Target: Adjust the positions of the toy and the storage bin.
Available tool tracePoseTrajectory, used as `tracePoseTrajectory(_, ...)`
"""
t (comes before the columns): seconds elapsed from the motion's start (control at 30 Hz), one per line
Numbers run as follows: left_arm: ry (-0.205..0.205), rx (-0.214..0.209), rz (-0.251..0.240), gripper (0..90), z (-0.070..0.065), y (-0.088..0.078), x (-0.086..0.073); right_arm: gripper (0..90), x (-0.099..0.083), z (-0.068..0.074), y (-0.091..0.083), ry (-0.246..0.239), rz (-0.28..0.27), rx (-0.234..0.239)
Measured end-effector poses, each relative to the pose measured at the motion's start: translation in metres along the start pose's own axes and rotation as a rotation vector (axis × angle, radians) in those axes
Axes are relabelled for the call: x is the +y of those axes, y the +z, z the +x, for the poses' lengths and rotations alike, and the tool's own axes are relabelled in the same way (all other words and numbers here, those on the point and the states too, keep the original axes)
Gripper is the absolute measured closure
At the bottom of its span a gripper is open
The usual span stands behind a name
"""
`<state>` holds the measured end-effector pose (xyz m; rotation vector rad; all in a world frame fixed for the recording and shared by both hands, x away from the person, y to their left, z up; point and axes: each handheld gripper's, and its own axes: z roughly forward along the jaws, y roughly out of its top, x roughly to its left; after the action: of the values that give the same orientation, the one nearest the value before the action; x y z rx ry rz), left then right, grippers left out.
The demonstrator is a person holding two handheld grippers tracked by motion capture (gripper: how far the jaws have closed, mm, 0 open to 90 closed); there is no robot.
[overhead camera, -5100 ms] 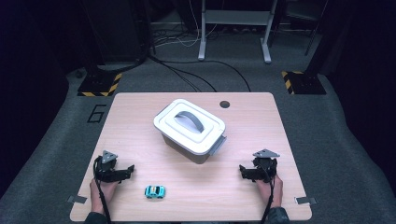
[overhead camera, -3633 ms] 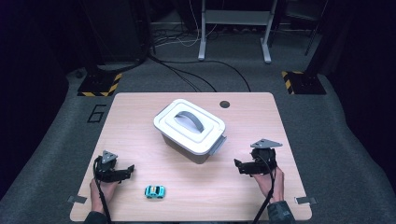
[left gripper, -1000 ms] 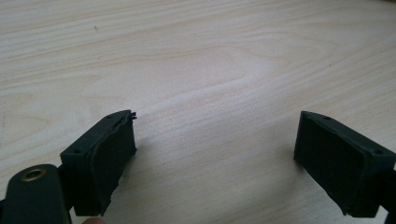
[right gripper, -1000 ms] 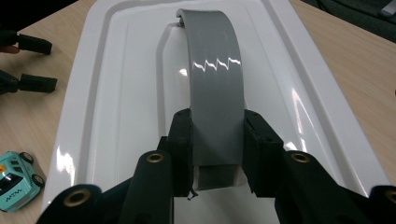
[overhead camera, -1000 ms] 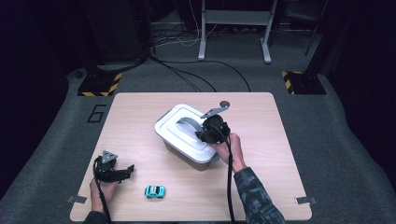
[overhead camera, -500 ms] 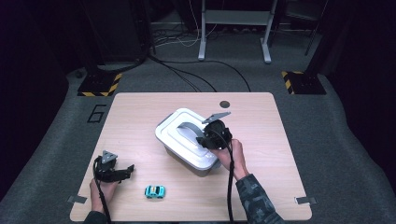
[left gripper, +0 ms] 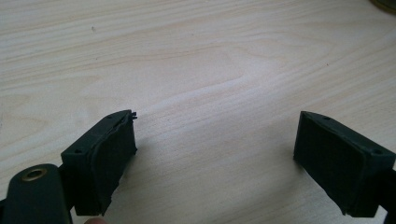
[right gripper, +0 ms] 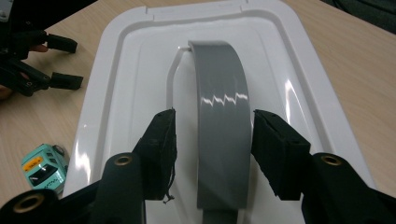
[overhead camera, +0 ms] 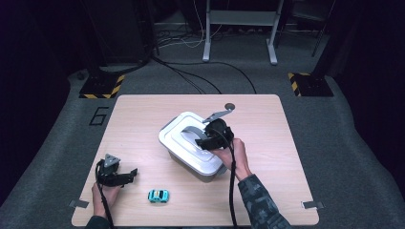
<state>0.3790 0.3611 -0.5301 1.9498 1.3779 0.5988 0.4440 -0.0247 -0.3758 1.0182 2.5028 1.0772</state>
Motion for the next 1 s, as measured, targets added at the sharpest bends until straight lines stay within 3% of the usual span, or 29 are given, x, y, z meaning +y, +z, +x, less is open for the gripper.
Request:
tracePoseTrajectory(0.1, 0.000, 0.001, 0.000, 12.5, 0.000, 0.000, 0.000, 52.6, 0.014, 0.003, 0.008, -0.037, 0.023, -0.018)
tracePoseTrajectory(0.37, 0.000, 0.000, 0.000, 12.5, 0.000, 0.000, 0.000, 65.8, 0.018, 0.000, 0.018, -0.034, 0.052, -0.020)
tracePoseTrajectory(1.0, -0.002, 0.002, -0.003, 13.0, 0.000, 0.000, 0.000, 66.8, 0.017, 0.003, 0.014, -0.051, 0.027, -0.042)
